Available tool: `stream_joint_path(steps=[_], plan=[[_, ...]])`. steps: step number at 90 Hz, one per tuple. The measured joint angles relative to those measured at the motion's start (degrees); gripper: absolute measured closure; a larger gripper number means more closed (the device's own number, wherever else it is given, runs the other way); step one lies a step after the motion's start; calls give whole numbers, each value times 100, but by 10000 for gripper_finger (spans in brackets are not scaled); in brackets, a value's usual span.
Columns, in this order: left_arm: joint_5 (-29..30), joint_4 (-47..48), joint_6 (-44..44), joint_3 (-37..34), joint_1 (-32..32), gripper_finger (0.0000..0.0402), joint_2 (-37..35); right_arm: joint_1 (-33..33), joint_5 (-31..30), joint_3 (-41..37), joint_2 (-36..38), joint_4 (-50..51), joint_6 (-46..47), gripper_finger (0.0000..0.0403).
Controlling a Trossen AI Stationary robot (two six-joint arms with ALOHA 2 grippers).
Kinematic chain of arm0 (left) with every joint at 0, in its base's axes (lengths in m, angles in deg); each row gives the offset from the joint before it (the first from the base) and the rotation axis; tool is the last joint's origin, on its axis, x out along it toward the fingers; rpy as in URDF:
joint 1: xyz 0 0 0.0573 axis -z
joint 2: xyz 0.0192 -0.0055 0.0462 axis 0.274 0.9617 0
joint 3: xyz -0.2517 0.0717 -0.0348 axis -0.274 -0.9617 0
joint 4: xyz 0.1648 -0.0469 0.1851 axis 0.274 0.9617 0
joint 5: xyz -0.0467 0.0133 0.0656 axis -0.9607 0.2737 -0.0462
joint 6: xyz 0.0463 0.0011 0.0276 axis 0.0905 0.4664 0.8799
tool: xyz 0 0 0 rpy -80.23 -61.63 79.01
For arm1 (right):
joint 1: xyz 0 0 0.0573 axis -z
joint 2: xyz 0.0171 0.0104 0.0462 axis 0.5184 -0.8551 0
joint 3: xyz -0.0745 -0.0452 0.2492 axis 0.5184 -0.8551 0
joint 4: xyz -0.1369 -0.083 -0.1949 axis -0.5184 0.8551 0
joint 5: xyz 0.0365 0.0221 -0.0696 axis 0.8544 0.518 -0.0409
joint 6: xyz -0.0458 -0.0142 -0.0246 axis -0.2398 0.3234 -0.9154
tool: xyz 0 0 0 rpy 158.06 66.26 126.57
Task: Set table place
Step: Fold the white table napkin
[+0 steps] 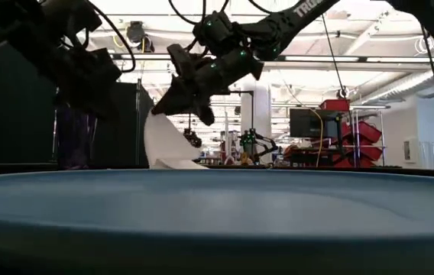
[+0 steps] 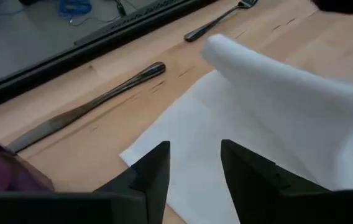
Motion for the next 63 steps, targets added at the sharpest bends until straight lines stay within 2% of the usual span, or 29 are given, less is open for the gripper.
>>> stream_joint_path(steps=[19,27,46,63], plan=[[-1,2,-33,0,3,272,0,-3,163,103,-28,-26,-81,360],[-3,0,-40,0,3,272,0,-3,428,103,-28,-55,-53,335],[-5,-7,-42,0,3,272,1,10,428,103,-28,-30,-78,279],[-70,-3,-42,0,3,272,2,48,418,103,-12,105,-355,260]])
